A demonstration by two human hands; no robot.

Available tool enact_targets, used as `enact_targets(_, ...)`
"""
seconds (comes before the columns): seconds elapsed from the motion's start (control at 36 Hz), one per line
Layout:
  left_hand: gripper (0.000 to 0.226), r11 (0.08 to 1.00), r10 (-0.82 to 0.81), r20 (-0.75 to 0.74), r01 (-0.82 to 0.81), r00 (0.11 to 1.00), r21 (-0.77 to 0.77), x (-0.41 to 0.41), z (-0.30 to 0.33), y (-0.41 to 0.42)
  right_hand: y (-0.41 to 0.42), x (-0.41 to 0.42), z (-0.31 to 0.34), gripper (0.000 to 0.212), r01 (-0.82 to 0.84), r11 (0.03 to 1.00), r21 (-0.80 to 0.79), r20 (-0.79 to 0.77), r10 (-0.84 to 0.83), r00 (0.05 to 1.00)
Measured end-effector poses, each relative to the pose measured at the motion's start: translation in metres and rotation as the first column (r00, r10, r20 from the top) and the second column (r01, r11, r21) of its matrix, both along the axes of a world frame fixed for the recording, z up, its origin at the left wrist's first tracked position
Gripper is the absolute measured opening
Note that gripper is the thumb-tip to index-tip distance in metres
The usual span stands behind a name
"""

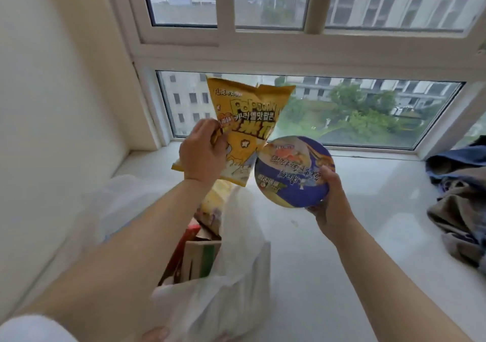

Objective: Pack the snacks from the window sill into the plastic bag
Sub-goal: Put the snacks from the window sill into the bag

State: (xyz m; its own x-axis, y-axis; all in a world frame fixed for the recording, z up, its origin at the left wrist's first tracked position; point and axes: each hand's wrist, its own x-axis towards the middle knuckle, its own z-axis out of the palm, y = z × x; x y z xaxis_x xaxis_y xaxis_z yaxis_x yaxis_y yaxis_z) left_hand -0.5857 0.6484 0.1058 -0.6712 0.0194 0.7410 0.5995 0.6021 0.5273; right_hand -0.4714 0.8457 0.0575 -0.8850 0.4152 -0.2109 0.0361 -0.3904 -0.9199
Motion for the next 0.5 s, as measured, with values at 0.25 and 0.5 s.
enact_targets(0.25,0.023,0.991,0.135,0.161,-0.131,0.978,-0.032,0.029,-0.043,-0.132,-0.102,0.015,-0.015,0.073,0.085,0.955,-0.283,0.147,-0.045,0.988)
enact_targets(0.5,0.023,0.994,0.08,0.403,-0.106,0.912,0.042,0.039,-0.069,-0.165,-0.135,0.012,-0.012,0.036,0.336,0.764,-0.551,0.109,-0.333,0.937)
